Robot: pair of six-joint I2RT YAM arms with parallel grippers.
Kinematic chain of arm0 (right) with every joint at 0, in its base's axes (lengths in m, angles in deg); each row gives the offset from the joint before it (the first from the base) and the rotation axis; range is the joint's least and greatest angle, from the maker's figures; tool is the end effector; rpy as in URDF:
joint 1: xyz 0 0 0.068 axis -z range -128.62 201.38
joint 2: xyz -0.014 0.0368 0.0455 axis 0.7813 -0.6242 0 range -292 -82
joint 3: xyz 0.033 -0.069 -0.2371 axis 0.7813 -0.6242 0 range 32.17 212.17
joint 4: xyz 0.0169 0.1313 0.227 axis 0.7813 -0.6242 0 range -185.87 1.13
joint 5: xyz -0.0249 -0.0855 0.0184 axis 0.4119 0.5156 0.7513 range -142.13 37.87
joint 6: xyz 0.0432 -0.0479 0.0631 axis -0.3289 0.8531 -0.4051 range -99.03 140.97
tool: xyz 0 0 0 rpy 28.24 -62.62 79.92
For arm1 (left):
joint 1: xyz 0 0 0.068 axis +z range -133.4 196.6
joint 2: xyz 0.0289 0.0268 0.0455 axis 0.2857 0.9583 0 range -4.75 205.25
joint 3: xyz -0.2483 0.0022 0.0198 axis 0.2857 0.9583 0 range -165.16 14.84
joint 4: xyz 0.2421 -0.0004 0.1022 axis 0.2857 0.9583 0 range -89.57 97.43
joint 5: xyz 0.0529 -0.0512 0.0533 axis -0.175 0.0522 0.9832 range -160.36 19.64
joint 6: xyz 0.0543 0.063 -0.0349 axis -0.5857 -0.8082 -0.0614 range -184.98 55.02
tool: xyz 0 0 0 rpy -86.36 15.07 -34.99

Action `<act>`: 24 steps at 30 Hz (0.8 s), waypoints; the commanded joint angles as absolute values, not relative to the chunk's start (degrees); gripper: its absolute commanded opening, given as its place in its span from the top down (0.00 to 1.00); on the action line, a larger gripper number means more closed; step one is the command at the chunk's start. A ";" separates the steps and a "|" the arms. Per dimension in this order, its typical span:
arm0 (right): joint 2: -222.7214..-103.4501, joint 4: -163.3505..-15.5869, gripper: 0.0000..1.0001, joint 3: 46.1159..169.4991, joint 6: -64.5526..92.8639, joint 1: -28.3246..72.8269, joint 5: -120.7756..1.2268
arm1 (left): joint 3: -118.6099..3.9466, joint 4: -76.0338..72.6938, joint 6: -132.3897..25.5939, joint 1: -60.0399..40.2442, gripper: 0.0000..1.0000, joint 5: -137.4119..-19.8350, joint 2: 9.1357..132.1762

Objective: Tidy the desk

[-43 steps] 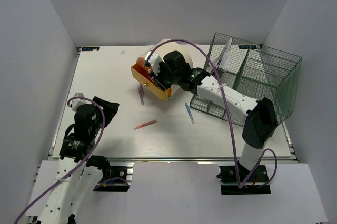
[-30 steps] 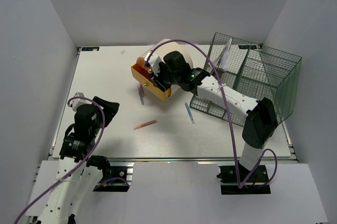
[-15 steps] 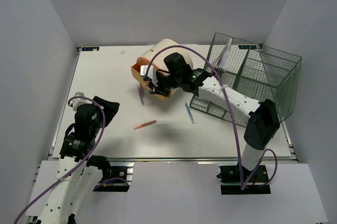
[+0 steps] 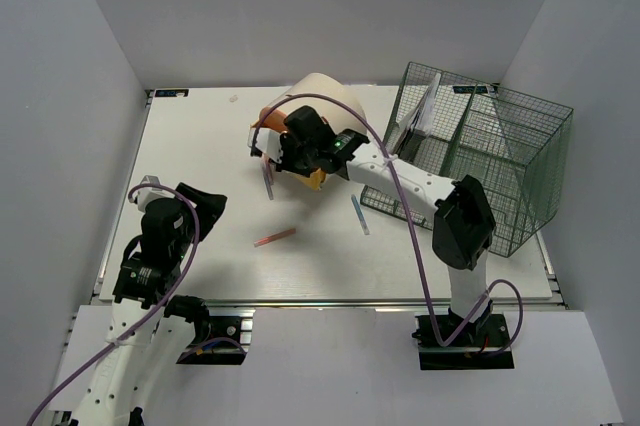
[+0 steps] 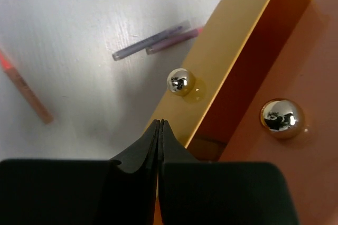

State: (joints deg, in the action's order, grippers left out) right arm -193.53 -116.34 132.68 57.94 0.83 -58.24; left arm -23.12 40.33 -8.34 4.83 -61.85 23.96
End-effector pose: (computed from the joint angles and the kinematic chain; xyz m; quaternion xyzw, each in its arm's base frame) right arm 0.2997 0.3775 0.2521 -0.6387 0.6336 0.0989 0.4252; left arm 0.1745 -0.0243 0.2489 -0.3646 0.7869 -0.2242 0.4445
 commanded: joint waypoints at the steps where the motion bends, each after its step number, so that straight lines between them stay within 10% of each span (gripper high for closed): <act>1: -193.19 -115.43 1.00 134.75 60.86 -0.12 -47.49 | -23.04 39.72 -8.29 5.09 0.26 -61.84 23.99; 24: -193.36 -106.28 1.00 127.98 69.05 -4.08 -27.35 | -21.81 34.28 -8.29 5.09 0.27 -65.88 27.41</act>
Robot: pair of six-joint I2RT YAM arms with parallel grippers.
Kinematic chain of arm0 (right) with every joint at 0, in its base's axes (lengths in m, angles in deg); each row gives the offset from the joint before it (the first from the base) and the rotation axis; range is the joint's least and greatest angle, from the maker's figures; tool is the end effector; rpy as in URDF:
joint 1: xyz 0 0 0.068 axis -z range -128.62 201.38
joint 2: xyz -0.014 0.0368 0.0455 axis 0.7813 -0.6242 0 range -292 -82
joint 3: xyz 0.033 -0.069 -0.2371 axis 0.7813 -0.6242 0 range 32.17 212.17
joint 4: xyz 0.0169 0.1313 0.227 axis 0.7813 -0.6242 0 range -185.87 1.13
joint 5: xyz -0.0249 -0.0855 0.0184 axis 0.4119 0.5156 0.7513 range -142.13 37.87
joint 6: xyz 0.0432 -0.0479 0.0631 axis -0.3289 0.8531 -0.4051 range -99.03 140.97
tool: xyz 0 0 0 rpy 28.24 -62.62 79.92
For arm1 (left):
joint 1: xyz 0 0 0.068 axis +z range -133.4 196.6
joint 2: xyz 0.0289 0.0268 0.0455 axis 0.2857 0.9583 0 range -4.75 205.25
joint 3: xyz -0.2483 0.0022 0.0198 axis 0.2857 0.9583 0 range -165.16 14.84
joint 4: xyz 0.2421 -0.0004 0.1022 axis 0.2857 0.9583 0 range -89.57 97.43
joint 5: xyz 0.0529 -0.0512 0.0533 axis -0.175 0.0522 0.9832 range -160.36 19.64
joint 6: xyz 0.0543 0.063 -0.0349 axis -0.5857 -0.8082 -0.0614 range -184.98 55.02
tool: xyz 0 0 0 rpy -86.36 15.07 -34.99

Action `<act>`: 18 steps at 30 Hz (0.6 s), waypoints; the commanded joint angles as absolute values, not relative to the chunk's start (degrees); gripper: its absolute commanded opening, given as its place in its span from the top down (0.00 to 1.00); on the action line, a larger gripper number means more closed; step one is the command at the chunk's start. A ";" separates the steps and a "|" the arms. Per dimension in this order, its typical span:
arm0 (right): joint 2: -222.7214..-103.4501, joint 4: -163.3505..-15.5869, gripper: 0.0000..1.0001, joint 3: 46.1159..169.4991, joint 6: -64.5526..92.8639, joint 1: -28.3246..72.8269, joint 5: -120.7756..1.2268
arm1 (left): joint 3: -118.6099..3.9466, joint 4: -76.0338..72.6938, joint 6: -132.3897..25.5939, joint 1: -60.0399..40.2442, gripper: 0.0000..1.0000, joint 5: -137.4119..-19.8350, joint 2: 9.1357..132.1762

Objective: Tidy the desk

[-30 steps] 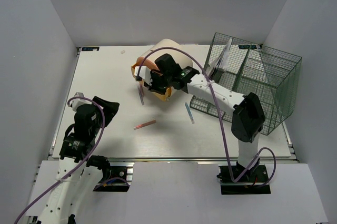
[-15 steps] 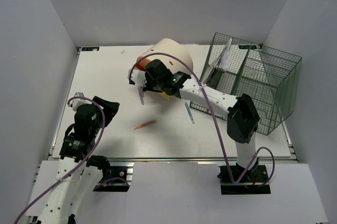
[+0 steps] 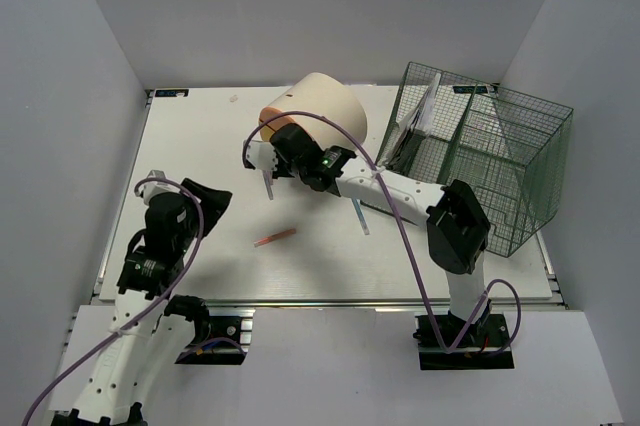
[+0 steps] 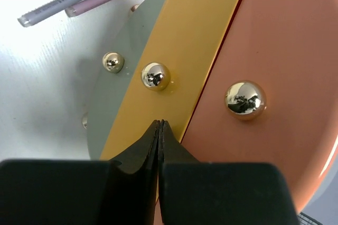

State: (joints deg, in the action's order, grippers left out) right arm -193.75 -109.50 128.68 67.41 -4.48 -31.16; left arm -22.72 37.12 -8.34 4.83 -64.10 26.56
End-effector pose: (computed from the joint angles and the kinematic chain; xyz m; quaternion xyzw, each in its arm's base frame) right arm 0.2952 0.3837 0.2415 -0.6299 0.6138 -0.1248 0.4592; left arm 0.1846 -0.0296 0.2462 -0.3558 0.7907 -0.2396 0.4368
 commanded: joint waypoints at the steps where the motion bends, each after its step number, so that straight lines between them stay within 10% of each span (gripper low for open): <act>1: -193.36 -106.19 1.00 127.89 69.05 -4.08 -27.17 | -21.73 32.53 -8.29 5.09 0.27 -66.58 28.03; 12: -191.96 -121.98 1.00 138.94 59.57 -2.59 -48.57 | -17.17 14.27 -9.43 4.47 0.32 -76.42 37.69; 16: -187.13 -125.09 1.00 139.05 53.95 -1.27 -67.94 | -12.24 1.87 -6.63 4.47 0.59 -81.25 42.26; 18: -184.49 -124.12 0.73 137.82 52.27 -0.31 -69.88 | -9.53 -6.13 -3.90 4.47 0.67 -83.80 45.07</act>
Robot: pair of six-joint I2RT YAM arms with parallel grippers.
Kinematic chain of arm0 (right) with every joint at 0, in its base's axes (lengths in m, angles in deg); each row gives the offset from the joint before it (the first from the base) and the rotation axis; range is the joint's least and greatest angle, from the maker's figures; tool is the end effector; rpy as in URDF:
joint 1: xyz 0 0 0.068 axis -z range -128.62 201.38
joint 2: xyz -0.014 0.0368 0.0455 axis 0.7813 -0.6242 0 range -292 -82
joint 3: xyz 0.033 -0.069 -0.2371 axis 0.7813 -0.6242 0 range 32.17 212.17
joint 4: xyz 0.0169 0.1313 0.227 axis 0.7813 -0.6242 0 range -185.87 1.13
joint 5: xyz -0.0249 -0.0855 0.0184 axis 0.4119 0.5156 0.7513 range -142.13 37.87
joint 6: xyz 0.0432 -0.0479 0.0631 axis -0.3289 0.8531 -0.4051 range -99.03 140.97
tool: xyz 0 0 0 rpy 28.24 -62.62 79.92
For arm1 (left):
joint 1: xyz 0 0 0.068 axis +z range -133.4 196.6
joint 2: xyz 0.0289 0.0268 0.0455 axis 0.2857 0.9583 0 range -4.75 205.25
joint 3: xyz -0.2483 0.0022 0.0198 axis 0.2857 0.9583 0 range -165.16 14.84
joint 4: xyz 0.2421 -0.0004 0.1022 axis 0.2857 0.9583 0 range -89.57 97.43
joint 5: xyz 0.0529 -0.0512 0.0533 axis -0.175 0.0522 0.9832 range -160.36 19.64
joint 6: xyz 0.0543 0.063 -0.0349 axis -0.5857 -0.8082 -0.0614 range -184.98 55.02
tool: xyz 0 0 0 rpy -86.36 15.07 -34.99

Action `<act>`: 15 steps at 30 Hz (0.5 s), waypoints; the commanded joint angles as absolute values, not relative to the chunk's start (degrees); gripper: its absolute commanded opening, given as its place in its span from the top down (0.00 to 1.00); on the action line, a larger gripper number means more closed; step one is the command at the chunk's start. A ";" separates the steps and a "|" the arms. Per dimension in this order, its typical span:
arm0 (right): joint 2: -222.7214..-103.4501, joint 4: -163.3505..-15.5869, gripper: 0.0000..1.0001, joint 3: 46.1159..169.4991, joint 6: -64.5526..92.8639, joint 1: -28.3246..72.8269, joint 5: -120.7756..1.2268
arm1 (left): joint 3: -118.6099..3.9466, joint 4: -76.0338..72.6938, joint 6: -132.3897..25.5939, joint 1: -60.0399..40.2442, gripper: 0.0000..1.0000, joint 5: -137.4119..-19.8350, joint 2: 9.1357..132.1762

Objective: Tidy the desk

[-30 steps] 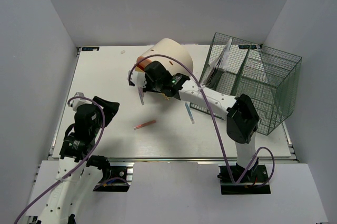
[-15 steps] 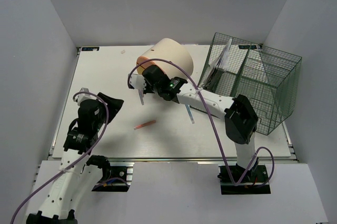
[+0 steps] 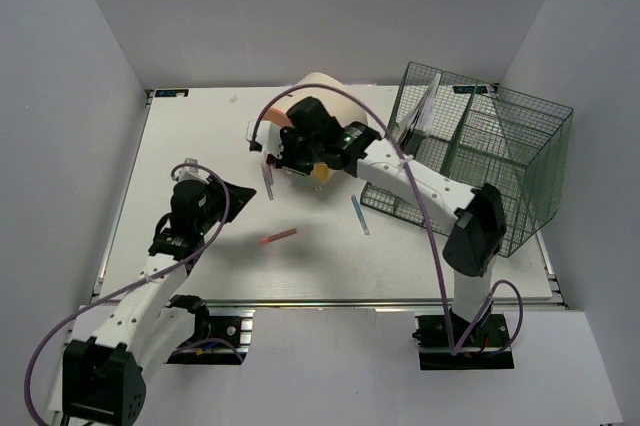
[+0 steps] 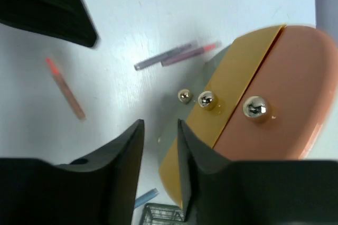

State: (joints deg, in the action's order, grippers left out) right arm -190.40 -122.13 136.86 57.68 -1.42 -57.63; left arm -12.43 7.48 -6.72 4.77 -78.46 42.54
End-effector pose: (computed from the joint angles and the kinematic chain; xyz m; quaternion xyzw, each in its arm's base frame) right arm 0.2773 0.3779 0.2918 -0.6445 0.6196 0.1049 0.4356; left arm 0.2390 -0.0617 0.1914 -0.3015 0.7965 -0.3483 0.3917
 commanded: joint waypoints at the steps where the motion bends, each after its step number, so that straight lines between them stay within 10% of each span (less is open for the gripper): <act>1: -183.79 -123.60 0.59 137.64 51.04 -0.04 -70.41 | -8.73 -9.03 -2.94 4.47 0.69 -84.42 48.04; 4: -181.24 -122.36 0.53 137.20 47.70 2.42 -73.40 | -5.82 -20.19 0.58 3.95 0.73 -85.83 53.58; 8: -177.81 -120.08 0.98 135.54 44.26 5.58 -76.21 | -6.69 -31.00 1.47 3.95 0.68 -85.13 60.45; 15: -176.66 -119.37 1.00 134.74 41.54 9.10 -78.32 | -12.32 -41.04 4.27 3.95 0.51 -88.46 76.71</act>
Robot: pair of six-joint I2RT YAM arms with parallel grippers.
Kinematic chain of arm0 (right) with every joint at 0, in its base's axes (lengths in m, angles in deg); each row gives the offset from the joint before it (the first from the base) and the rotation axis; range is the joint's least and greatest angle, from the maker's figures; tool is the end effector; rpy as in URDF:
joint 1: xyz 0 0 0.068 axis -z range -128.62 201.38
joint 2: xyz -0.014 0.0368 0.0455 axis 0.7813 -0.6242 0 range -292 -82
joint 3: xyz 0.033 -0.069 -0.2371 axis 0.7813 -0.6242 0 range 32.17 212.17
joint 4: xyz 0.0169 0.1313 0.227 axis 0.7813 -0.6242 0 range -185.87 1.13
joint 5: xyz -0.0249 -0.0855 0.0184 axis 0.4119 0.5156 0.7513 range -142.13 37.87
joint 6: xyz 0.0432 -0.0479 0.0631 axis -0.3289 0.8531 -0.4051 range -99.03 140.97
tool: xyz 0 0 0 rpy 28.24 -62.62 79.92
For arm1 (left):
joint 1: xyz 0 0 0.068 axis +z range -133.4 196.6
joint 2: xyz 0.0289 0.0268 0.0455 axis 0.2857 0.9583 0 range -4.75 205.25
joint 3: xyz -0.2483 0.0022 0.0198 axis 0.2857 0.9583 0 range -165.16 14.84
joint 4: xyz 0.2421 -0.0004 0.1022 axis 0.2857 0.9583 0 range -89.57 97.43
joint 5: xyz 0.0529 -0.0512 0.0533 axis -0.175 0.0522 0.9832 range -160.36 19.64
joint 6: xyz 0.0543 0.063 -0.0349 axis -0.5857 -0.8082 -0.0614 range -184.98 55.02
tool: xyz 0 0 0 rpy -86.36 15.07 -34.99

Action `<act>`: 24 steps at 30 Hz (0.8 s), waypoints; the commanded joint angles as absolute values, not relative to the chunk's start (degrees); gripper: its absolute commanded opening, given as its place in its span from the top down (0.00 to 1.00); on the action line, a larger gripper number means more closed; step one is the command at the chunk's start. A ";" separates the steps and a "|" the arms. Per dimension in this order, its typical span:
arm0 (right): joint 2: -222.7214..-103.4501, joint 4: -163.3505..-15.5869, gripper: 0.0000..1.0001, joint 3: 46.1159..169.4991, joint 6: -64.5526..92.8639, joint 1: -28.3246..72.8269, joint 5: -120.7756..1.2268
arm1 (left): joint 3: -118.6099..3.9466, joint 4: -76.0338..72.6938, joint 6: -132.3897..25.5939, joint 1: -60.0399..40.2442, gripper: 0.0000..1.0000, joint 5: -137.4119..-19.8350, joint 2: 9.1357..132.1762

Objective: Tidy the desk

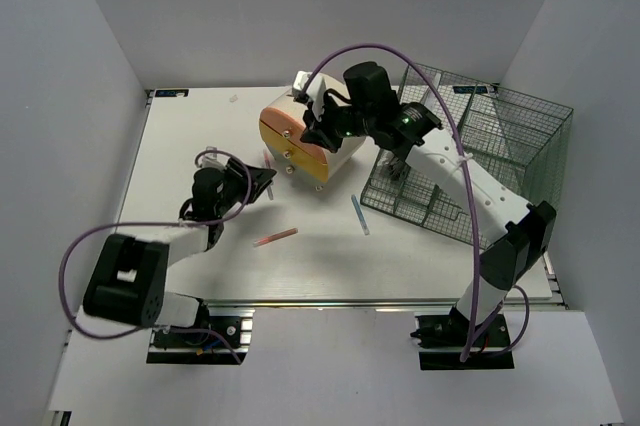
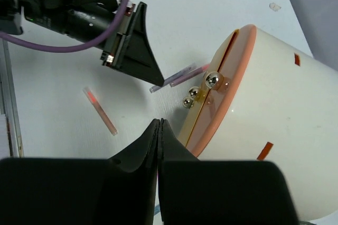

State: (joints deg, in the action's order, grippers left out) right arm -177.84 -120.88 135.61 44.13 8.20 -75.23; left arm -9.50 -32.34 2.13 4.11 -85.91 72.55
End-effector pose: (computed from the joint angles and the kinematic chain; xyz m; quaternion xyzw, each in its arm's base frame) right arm 0.2815 0.3074 0.3825 -0.5413 0.6301 0.2579 0.4934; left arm 0.2940 -0.0873 0.1341 -0.3040 0.7575 -0.4482 0.3646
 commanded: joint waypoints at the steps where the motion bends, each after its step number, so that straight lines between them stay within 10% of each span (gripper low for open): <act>1: -176.49 -119.20 1.00 134.74 41.10 9.28 -78.59 | -12.58 -42.27 4.98 3.95 0.50 -89.34 78.29; 24: -174.82 -118.41 0.96 135.44 38.02 14.72 -83.07 | -21.11 -47.91 9.47 3.42 0.50 -91.46 96.67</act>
